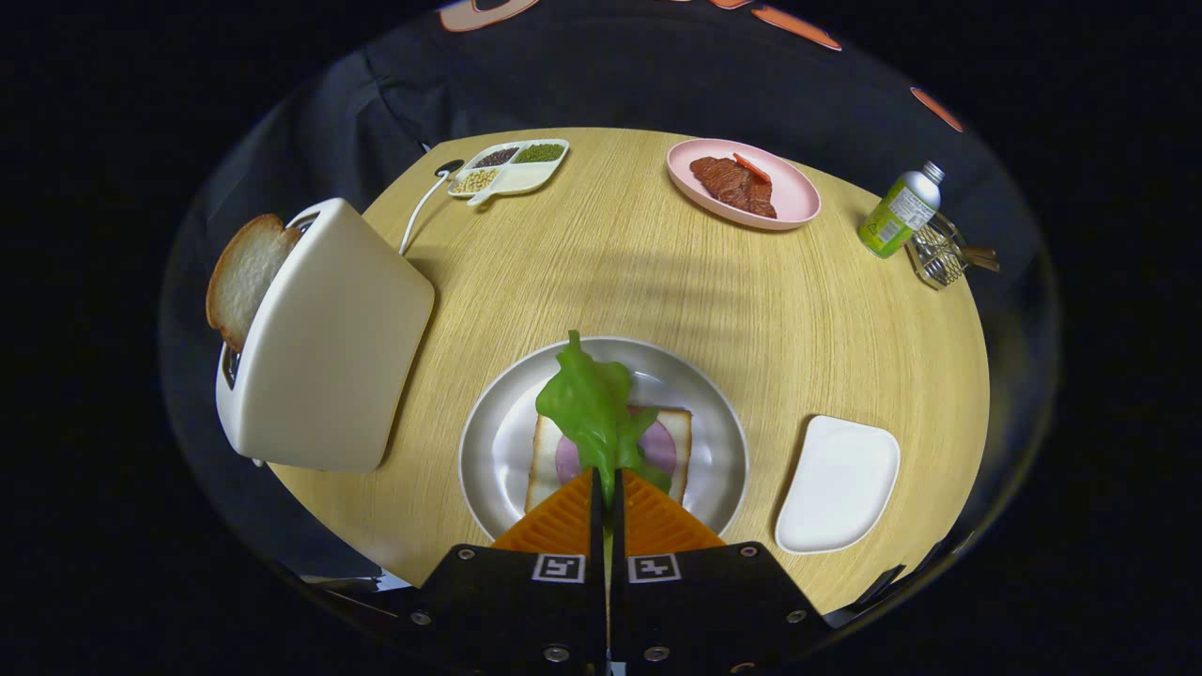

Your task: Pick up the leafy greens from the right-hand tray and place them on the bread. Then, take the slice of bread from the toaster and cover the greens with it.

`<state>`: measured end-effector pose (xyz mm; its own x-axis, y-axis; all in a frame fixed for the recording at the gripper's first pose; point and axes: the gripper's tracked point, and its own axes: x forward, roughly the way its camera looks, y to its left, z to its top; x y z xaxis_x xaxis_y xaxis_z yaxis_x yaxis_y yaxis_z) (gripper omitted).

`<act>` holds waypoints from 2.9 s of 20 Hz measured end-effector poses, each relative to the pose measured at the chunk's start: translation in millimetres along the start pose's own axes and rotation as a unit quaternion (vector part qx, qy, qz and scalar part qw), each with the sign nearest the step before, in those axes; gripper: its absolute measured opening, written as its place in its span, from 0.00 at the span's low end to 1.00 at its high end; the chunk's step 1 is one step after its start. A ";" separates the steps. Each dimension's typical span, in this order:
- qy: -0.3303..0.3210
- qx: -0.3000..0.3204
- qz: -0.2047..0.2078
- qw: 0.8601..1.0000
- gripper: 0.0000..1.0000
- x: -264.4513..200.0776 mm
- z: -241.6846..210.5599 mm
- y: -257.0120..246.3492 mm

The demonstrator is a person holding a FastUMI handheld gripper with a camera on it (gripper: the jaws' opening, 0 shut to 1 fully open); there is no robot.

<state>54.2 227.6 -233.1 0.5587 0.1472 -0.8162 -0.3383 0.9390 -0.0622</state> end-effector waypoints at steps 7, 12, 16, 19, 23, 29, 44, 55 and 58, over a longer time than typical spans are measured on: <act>0.019 0.005 -0.006 1.000 0.20 12.2 -4.6 7.8; 0.021 0.015 -0.019 1.000 0.65 12.5 -4.2 7.4; 0.012 0.025 -0.018 0.999 0.89 2.2 2.5 14.7; 0.007 0.030 -0.014 0.999 0.99 -10.2 12.0 25.9; -0.009 0.027 -0.003 1.000 0.99 -34.5 33.5 48.0; -0.040 0.017 0.022 0.999 0.98 -77.8 81.8 96.9; -0.057 -0.032 0.070 0.995 0.99 -93.2 157.4 208.4; -0.020 -0.005 0.060 0.998 0.59 -54.9 144.1 214.4; -0.019 0.009 0.063 0.998 0.25 -56.5 144.6 213.9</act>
<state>59.8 465.1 -117.3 0.5416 0.2752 -0.7943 -0.3943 0.9177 0.0491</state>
